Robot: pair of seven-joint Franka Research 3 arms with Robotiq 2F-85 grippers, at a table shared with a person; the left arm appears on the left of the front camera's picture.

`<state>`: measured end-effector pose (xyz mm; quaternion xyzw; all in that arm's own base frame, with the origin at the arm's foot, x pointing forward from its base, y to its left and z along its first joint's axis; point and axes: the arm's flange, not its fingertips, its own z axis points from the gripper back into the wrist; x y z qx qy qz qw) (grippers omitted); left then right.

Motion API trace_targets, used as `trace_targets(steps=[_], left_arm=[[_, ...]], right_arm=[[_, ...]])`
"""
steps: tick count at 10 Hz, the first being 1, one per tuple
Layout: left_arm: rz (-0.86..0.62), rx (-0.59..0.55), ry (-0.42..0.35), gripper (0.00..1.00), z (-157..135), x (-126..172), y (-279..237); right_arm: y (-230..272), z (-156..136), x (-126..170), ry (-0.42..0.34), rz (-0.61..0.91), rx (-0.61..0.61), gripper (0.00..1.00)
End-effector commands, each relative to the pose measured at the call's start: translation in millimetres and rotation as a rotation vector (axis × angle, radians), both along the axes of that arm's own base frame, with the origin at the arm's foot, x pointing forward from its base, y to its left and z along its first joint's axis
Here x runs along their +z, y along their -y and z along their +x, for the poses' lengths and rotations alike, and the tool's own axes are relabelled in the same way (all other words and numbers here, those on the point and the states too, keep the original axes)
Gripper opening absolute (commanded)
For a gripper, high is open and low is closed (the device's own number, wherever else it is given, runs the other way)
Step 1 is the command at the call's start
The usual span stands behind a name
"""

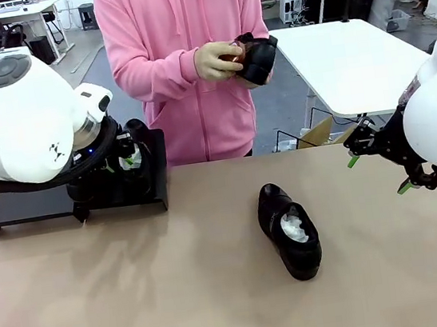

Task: Organize the shoes by placing them on the stand.
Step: Place the Shoe from the middle of the table onto the Shoes Stand.

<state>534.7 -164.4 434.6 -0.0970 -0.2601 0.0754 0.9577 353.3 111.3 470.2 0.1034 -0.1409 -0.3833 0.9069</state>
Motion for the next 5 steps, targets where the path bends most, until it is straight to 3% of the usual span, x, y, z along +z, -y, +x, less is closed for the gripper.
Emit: trace_targets(steps=[1, 4, 5], left_arm=[[0.006, -0.008, 0.011, 0.88, 2.1, 5.7, -2.4], [0.009, 0.000, 0.027, 0.88, -30.3, 28.3, 3.2], [0.000, 0.000, 0.016, 0.88, -1.8, 8.7, -1.2]], right_arm=[[1.0, 1.7, 0.9, 0.014, 0.004, 0.014, 1.00], [1.0, 1.7, 0.9, 0.014, 0.004, 0.014, 1.00], [1.0, 1.7, 0.9, 0.014, 0.004, 0.014, 1.00]])
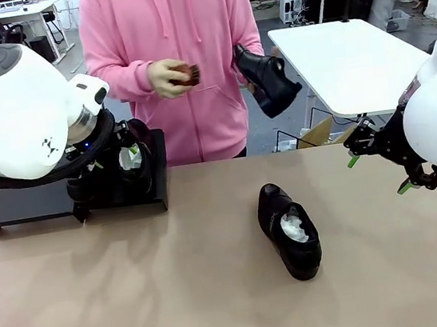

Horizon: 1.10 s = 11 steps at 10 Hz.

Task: Organize the shoes by placing them on the stand.
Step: Place the Shoe from the middle of the table onto the Shoes Stand, then pick up one Shoe and place it in the middle of the table.

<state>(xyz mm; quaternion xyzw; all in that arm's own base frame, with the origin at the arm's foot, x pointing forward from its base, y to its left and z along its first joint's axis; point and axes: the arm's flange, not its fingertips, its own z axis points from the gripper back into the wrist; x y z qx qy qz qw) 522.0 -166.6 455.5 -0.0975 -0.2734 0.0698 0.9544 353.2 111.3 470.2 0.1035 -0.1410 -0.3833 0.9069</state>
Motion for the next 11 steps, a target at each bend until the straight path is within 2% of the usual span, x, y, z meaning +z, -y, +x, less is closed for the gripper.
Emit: trace_targets(steps=[1, 10, 11], left_arm=[[-0.003, 0.008, -0.013, 0.88, 10.8, -12.2, -3.4], [-0.002, 0.007, -0.021, 0.88, 8.9, -15.5, -2.5], [-0.055, -0.022, -0.002, 0.88, -7.3, 6.8, 10.7]], right_arm=[[1.0, 1.8, 0.9, 0.014, 0.004, 0.014, 1.00], [1.0, 1.8, 0.9, 0.014, 0.004, 0.014, 1.00], [1.0, 1.8, 0.9, 0.014, 0.004, 0.014, 1.00]])
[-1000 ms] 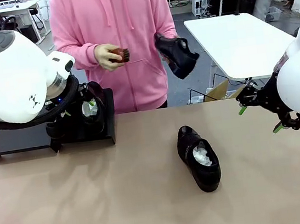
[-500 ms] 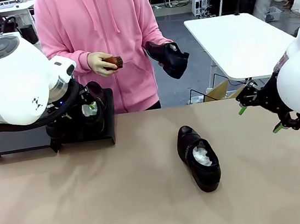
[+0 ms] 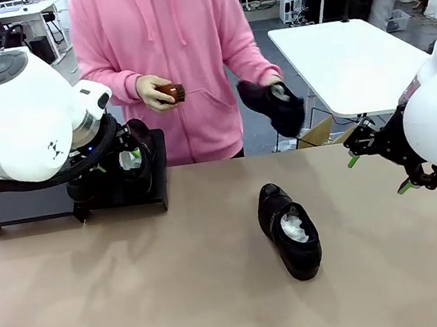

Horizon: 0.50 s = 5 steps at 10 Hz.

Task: Organize the shoes by placing them on the stand.
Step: Pick up one Shoe and place it in the middle of the table.

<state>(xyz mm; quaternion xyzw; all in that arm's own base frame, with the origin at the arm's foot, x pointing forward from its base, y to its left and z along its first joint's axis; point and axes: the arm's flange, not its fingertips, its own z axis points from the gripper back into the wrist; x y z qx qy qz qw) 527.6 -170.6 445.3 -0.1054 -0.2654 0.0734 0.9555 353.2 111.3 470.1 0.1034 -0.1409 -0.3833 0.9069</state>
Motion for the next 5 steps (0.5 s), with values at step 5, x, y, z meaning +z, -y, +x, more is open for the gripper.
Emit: trace_targets(steps=[5], left_arm=[[-0.193, 0.013, -0.045, 0.88, -118.7, 102.0, 26.0]], right_arm=[[0.0, 0.0, -0.1, 0.000, 0.000, 0.000, 1.00]])
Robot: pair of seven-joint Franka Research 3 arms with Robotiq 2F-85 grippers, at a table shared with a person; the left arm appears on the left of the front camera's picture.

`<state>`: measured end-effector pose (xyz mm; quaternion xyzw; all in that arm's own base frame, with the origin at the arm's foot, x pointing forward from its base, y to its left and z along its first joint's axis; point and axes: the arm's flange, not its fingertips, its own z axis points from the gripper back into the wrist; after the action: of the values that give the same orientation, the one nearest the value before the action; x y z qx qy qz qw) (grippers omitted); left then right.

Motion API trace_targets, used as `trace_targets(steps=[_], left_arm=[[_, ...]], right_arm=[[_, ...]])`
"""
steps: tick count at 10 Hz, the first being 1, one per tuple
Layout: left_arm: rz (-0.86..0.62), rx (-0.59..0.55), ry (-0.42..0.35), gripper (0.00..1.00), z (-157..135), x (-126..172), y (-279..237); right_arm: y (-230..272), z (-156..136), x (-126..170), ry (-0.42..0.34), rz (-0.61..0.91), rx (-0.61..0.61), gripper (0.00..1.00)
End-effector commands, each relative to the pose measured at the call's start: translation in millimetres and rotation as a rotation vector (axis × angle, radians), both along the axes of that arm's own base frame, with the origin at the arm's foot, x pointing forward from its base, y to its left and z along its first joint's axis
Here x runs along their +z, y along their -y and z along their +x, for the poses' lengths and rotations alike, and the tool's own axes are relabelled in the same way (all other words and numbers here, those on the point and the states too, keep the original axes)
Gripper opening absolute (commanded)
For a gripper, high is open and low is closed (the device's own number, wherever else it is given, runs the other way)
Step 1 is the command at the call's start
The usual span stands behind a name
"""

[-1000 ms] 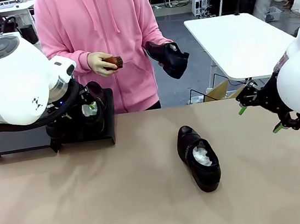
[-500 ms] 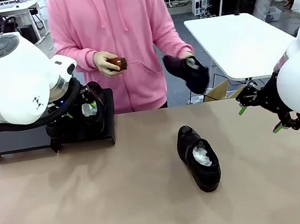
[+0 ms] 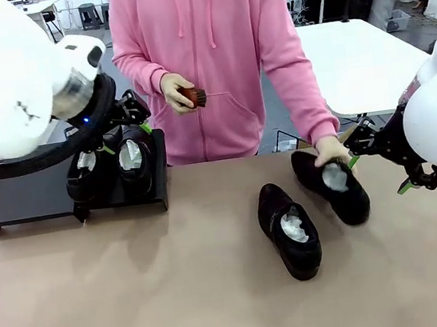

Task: Organize the shoes by placing them on the stand.
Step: Pick up one Shoe and place it in the middle of the table.

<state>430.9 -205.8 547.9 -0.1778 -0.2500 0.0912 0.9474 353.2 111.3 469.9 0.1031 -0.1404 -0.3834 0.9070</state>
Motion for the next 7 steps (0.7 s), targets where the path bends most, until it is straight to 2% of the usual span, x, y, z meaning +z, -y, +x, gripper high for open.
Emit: trace_targets(steps=[1, 2, 3, 4, 5, 6, 7], left_arm=[[-0.068, 0.008, -0.035, 0.88, -35.9, 4.4, -8.0], [-0.092, 0.004, -0.060, 0.88, -44.5, 7.0, -9.7], [-0.112, -0.009, -0.123, 0.88, -50.1, 8.1, -13.1], [-0.093, 0.001, -0.197, 0.88, -47.5, 4.4, -18.3], [-0.088, 0.010, -0.218, 0.88, -41.0, -1.0, -22.3], [-0.089, 0.005, -0.130, 0.88, -52.2, 7.9, -6.5], [-0.089, 0.005, -0.130, 0.88, -52.2, 7.9, -6.5]], right_arm=[[3.4, -12.8, 7.4, 0.013, -0.015, 0.052, 1.00], [4.4, -28.2, 16.6, 0.012, -0.033, 0.101, 1.00], [4.4, -45.8, 25.6, 0.005, -0.050, 0.165, 1.00], [2.5, -67.5, 33.2, -0.038, -0.024, 0.277, 1.00], [0.1, -84.5, 38.2, -0.048, -0.029, 0.304, 1.00], [-2.5, -99.6, 41.5, -0.053, -0.024, 0.328, 1.00], [-4.2, -110.3, 42.6, -0.055, -0.009, 0.353, 1.00]])
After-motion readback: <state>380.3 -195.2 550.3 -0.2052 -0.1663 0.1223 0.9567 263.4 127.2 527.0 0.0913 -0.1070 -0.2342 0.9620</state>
